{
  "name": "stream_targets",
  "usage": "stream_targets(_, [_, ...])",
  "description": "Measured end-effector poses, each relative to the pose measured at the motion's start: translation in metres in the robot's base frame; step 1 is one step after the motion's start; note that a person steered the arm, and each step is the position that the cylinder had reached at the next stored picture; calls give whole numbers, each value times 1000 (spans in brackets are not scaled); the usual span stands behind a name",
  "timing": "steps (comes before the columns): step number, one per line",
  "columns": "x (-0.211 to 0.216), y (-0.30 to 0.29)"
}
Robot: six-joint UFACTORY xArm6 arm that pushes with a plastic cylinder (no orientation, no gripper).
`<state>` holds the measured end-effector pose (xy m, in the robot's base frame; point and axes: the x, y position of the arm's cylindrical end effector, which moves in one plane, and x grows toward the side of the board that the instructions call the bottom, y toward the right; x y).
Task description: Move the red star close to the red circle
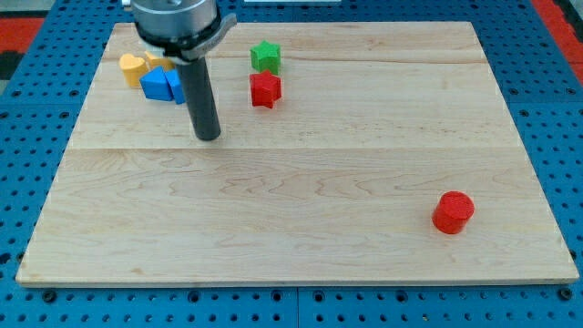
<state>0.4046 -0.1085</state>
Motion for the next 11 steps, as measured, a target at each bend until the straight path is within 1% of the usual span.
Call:
stream_targets(1, [-32, -6])
stream_targets(2, [-53, -10])
stream_targets(3, [-67, 13])
stream_targets(4, [-60, 57])
stream_targets(5, [-68, 88])
stream_targets(6, [-101, 86])
stream_targets(7, [-92, 124])
stream_targets(8, [-51, 175])
stream_targets(9, [10, 181])
stream_targets(10, [44, 194])
stream_targets(11, [8, 168])
